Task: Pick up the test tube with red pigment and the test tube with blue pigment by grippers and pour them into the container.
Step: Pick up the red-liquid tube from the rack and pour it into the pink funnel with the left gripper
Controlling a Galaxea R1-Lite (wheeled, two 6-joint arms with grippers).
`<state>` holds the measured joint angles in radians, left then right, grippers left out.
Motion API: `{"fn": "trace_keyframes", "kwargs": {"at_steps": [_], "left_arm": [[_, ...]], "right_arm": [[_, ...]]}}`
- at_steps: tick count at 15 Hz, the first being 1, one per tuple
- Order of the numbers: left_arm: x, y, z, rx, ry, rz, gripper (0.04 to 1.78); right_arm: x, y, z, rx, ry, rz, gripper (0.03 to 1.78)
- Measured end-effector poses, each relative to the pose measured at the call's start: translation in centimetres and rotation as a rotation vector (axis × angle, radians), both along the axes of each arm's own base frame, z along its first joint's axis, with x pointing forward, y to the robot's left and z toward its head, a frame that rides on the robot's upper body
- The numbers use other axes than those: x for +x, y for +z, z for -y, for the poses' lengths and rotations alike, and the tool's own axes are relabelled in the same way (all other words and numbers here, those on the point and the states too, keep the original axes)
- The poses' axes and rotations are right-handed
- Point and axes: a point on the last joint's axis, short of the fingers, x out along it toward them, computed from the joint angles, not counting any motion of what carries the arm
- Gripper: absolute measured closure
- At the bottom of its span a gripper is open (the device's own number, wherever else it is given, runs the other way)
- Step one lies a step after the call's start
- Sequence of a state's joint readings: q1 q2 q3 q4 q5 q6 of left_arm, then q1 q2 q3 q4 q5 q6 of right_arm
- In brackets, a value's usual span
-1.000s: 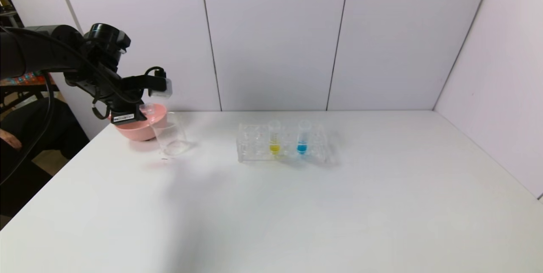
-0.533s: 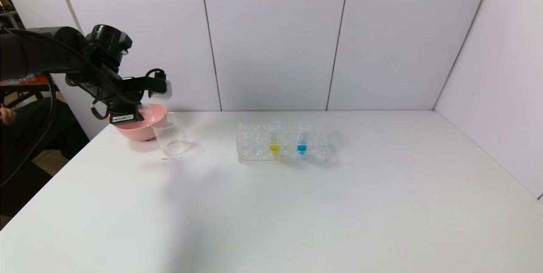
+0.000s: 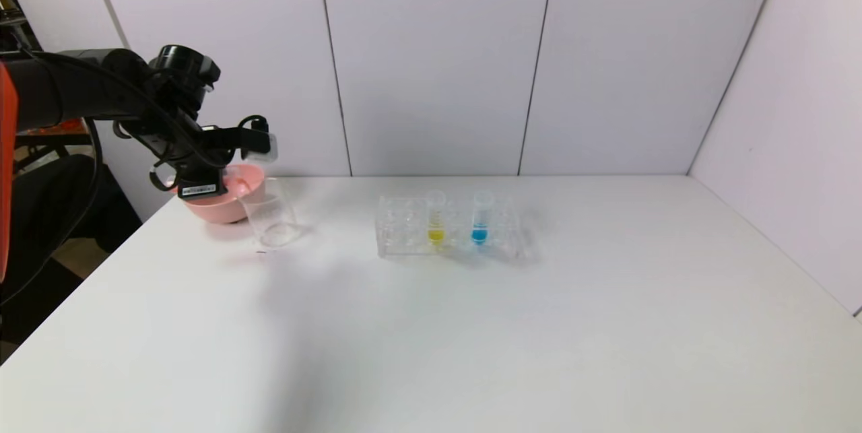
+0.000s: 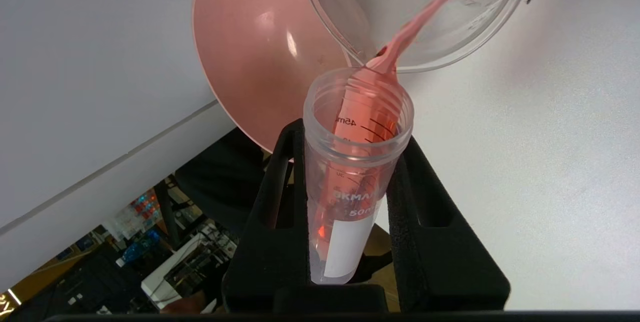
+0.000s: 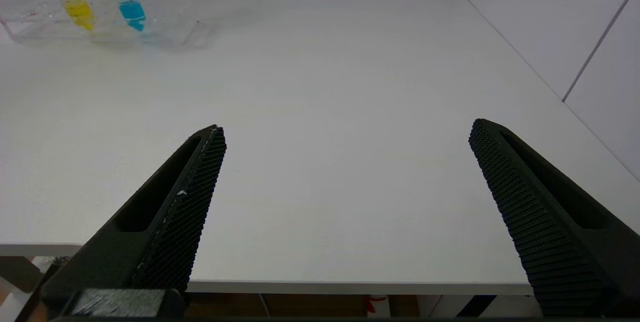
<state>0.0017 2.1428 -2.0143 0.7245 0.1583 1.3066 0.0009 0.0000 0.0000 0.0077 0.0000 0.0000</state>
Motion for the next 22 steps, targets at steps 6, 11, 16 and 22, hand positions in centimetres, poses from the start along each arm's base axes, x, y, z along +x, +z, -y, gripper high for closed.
{"fn": "trace_keyframes", "kwargs": {"at_steps": [6, 11, 16, 22], "left_arm": [[0.22, -0.20, 0.26, 0.018, 0.007, -0.003, 1.36], [0.24, -0.21, 0.31, 0.017, 0.006, -0.003, 1.36], [0.25, -0.19, 0.42, 0.035, 0.017, -0.002, 1.36], [0.22, -0.15, 0.65, 0.041, 0.016, -0.001, 1.36]], "right_arm": [[0.00, 0.00, 0.00, 0.000, 0.000, 0.000, 0.04], [0.00, 0.00, 0.00, 0.000, 0.000, 0.000, 0.04], [0.00, 0.00, 0.00, 0.000, 0.000, 0.000, 0.04], [0.00, 0.00, 0.00, 0.000, 0.000, 0.000, 0.04]]}}
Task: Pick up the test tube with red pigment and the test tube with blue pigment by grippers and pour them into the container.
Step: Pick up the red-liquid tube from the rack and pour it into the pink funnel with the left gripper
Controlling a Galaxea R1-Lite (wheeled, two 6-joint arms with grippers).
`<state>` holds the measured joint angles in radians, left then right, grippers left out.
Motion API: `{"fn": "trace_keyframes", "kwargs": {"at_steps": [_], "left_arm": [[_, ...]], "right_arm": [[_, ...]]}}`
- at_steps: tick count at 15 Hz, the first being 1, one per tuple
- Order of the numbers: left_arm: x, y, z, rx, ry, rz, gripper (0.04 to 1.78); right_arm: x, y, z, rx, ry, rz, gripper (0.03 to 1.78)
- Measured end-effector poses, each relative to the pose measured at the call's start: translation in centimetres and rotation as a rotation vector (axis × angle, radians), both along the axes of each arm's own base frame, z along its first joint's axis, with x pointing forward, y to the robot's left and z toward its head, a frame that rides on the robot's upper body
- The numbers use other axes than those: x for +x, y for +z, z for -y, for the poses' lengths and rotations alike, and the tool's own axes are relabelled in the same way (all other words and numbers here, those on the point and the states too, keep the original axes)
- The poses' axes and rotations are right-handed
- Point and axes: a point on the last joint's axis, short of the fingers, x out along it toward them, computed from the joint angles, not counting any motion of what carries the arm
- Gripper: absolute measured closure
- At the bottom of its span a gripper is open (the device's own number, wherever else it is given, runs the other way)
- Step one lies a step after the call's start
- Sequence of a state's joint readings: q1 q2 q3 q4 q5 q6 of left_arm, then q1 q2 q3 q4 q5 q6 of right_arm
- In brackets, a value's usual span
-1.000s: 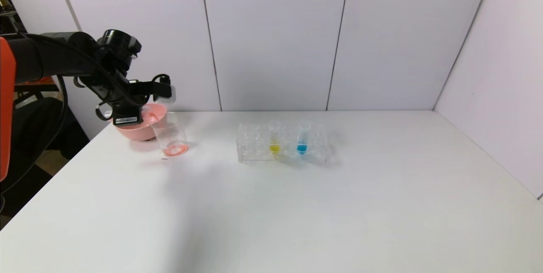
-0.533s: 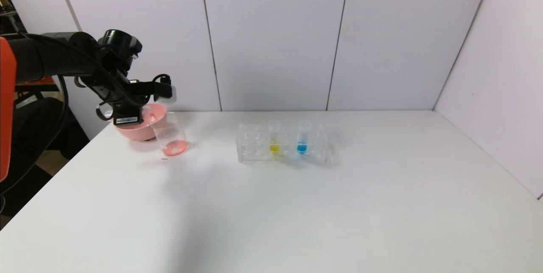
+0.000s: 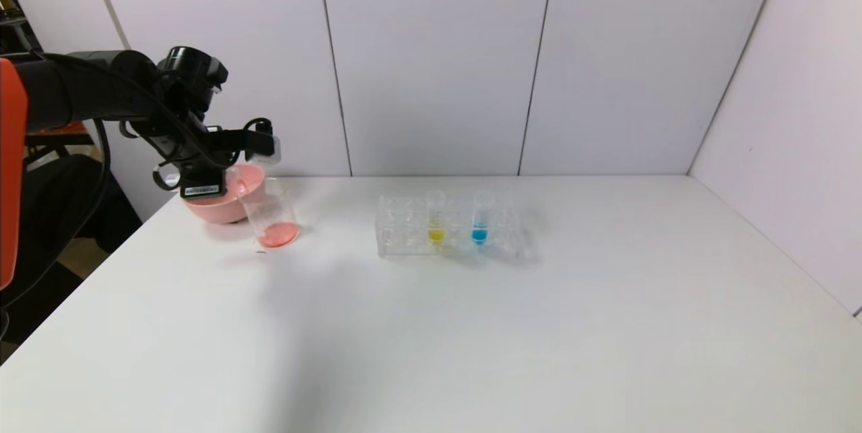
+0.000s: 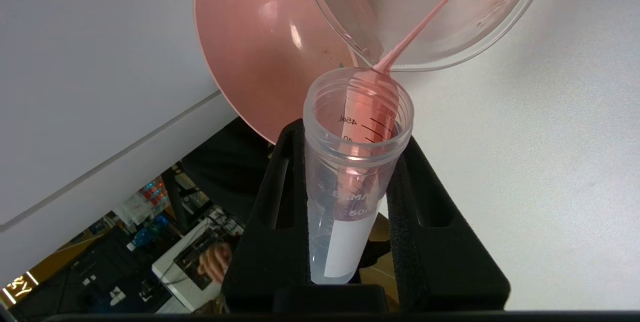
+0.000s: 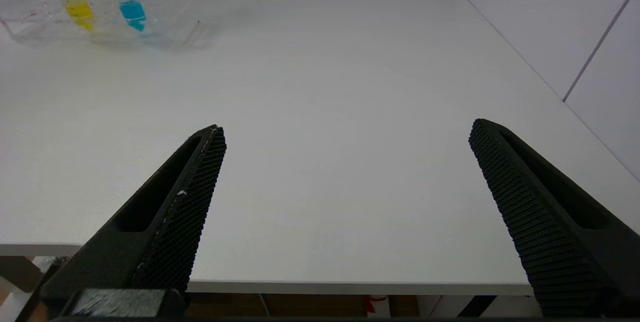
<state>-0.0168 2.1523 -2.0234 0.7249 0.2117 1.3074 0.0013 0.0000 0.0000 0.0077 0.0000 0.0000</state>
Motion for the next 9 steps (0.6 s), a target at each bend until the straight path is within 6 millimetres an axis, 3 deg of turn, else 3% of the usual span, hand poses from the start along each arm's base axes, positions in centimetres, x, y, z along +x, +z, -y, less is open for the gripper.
{"fn": "trace_keyframes", "kwargs": {"at_steps": [9], "left_arm": [[-0.04, 0.02, 0.50, 0.025, 0.009, 0.000, 1.36]], "right_arm": [[0.00, 0.00, 0.00, 0.000, 0.000, 0.000, 0.04]]}}
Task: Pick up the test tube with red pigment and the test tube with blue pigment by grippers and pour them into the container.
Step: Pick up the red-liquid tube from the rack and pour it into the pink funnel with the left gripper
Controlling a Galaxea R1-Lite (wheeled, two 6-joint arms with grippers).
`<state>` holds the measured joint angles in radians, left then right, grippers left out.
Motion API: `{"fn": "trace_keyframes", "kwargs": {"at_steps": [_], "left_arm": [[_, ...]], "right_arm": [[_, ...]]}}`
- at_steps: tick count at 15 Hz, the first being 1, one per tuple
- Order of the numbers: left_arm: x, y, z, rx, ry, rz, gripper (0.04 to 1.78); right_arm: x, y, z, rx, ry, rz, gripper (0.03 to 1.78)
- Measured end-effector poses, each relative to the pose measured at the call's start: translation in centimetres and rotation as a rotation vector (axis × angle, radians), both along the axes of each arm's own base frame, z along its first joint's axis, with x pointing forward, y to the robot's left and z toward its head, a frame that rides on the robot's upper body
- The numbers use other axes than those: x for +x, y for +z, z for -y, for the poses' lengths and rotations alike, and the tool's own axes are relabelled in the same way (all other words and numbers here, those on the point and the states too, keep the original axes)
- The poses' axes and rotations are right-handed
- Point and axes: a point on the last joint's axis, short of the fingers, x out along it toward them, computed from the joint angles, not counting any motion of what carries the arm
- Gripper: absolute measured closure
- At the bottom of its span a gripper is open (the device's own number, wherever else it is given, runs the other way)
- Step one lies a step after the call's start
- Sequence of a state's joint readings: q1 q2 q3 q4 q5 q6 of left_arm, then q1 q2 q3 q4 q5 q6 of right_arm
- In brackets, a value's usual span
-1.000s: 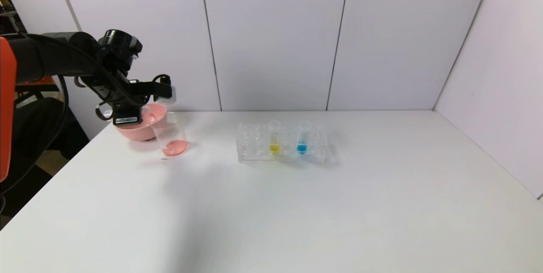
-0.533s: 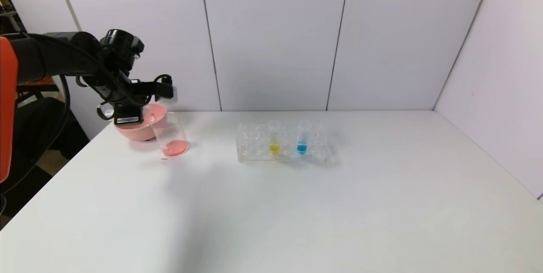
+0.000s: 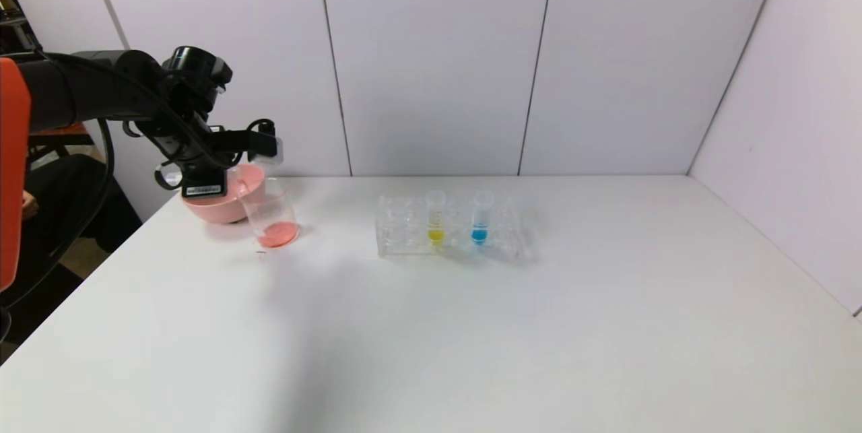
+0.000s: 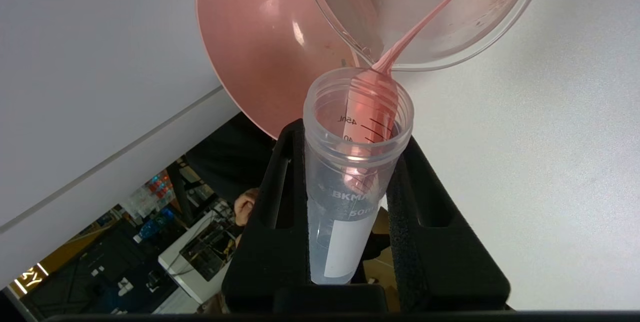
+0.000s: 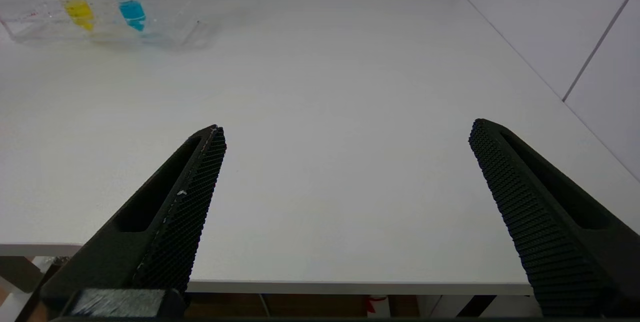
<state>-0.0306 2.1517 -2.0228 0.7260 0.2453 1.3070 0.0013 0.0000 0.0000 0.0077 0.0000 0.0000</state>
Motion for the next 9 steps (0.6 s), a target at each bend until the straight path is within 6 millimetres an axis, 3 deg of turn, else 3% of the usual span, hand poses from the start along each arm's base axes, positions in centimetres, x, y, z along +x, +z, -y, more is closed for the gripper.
{"fn": "trace_keyframes", "kwargs": {"at_steps": [9], "left_arm": [[0.00, -0.07, 0.39, 0.058, -0.008, -0.011, 1.36]], "right_arm": [[0.00, 0.00, 0.00, 0.000, 0.000, 0.000, 0.04]]}}
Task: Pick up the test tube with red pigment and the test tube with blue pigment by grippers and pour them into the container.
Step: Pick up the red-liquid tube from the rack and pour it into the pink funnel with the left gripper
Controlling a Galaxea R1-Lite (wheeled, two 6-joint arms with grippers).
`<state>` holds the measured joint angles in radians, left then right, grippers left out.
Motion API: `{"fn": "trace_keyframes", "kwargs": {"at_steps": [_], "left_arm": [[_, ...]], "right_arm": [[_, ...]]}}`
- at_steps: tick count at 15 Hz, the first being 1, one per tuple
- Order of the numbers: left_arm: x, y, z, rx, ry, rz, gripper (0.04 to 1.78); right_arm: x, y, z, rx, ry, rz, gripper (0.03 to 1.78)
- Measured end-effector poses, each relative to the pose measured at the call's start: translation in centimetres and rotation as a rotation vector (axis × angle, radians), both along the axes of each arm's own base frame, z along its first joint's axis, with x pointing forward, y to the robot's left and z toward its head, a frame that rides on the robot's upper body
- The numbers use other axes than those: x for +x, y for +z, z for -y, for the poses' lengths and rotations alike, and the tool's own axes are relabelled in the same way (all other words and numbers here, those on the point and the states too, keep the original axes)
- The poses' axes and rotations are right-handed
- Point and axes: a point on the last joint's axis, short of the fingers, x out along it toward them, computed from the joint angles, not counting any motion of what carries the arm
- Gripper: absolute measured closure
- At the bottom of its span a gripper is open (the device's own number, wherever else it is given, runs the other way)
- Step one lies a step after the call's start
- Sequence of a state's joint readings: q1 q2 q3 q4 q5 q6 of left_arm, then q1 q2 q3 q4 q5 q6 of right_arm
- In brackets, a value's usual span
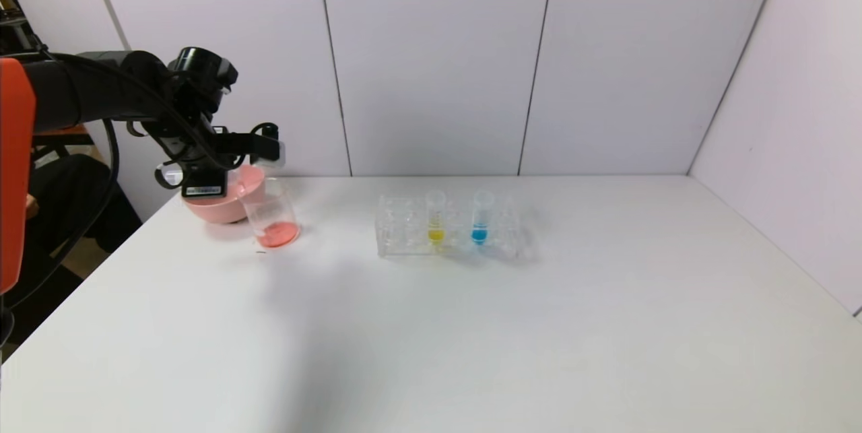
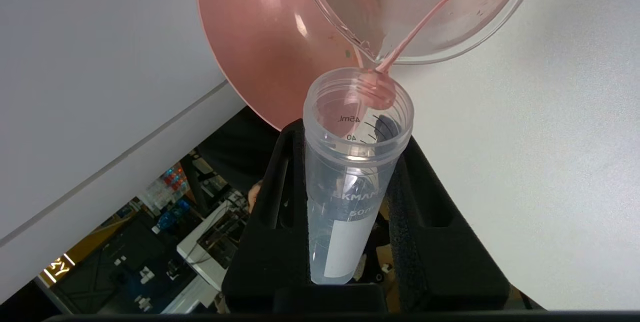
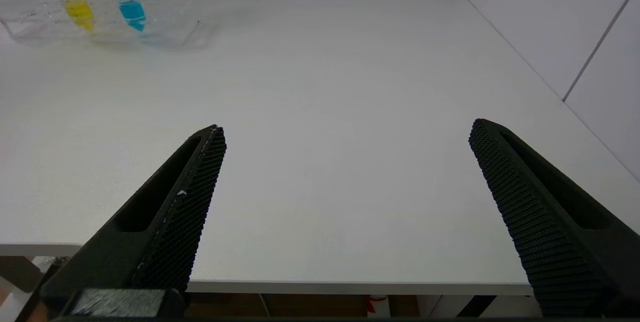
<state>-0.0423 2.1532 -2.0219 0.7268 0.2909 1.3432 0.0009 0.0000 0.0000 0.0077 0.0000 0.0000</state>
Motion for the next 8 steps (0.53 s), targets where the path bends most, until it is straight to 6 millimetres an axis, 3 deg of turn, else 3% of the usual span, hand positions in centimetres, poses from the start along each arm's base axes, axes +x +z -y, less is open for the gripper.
{"fn": "trace_keyframes", "kwargs": {"at_steps": [8], "left_arm": [[0.04, -0.06, 0.21, 0.045, 0.006, -0.004, 1.36]], "right_arm": [[0.00, 0.00, 0.00, 0.000, 0.000, 0.000, 0.04]]}}
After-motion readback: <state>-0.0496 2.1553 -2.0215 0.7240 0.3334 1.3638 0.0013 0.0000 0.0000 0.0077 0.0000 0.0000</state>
